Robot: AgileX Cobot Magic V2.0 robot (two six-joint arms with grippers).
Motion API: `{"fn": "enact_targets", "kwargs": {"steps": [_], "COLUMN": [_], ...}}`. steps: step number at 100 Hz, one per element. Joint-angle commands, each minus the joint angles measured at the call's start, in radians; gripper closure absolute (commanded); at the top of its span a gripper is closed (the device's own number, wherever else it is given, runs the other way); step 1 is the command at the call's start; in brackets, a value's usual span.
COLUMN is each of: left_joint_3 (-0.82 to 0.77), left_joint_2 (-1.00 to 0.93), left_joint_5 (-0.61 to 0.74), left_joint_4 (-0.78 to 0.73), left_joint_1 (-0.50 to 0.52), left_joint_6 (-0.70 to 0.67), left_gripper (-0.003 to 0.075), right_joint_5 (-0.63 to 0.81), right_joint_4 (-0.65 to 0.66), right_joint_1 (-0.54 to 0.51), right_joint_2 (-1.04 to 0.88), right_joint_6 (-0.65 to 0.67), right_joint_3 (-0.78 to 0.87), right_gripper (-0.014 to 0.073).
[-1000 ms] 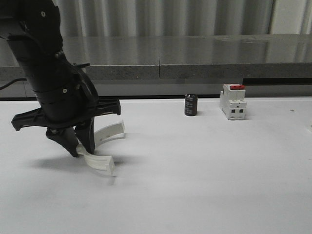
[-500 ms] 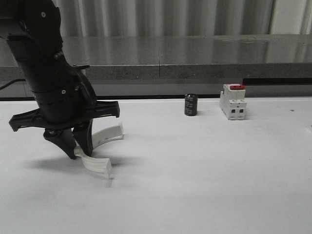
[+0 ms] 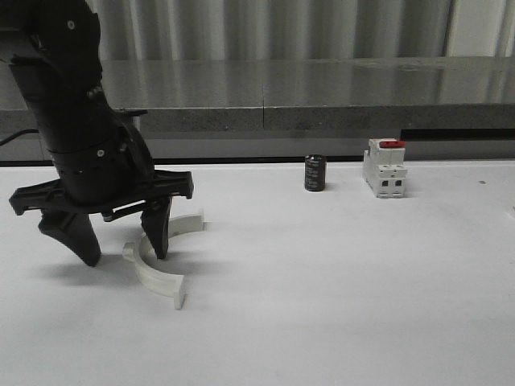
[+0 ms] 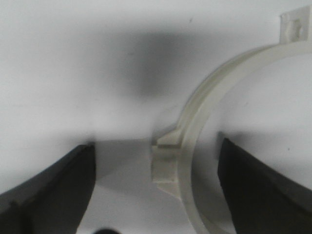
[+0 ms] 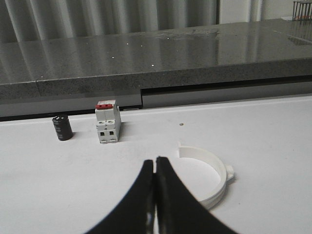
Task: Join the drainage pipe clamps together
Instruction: 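Open the left gripper and lift it away from the clamp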
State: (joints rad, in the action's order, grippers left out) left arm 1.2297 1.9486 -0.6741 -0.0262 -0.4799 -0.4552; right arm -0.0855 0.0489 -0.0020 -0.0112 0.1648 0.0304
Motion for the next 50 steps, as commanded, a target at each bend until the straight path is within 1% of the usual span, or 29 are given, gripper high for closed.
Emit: {"fn": "enact_targets", "kwargs": {"steps": [1, 17, 26, 41, 50], "left_joint_3": [0.024, 0.024, 0.024, 0.017, -0.017], "left_joint_2": [-0.068, -0.149, -0.224, -0.366, -0.455], "left_joint_5": [0.004, 0.033, 0.044, 0.028, 0.053], "left_joint_4": [-0.027, -0.078, -0.089, -0.089, -0.076], "left_joint_1": [-0.010, 0.011, 0.039, 0.139, 0.212], "left_joint_6": [-0.005, -0.003, 0.066, 0.163, 0.232], "left_gripper": [0.0177, 0.0177, 0.0177, 0.0177, 0.0177], "right_joint_5": [0.085, 0.085, 0.085, 0.085, 0.085], "right_joint_4": [-0.002, -0.002, -0.002, -0.002, -0.002], "right_joint_1": [-0.008, -0.008, -0.008, -0.008, -0.008], "right_joint_2": [-0.018, -0.018, -0.018, -0.018, -0.018], "right_joint_6": [-0.001, -0.001, -0.001, -0.001, -0.001], "right_joint_3": [-0.020, -0.020, -0.020, -0.020, -0.020], "right_gripper": [0.0654, 0.0654, 0.0654, 0.0654, 0.0654]}}
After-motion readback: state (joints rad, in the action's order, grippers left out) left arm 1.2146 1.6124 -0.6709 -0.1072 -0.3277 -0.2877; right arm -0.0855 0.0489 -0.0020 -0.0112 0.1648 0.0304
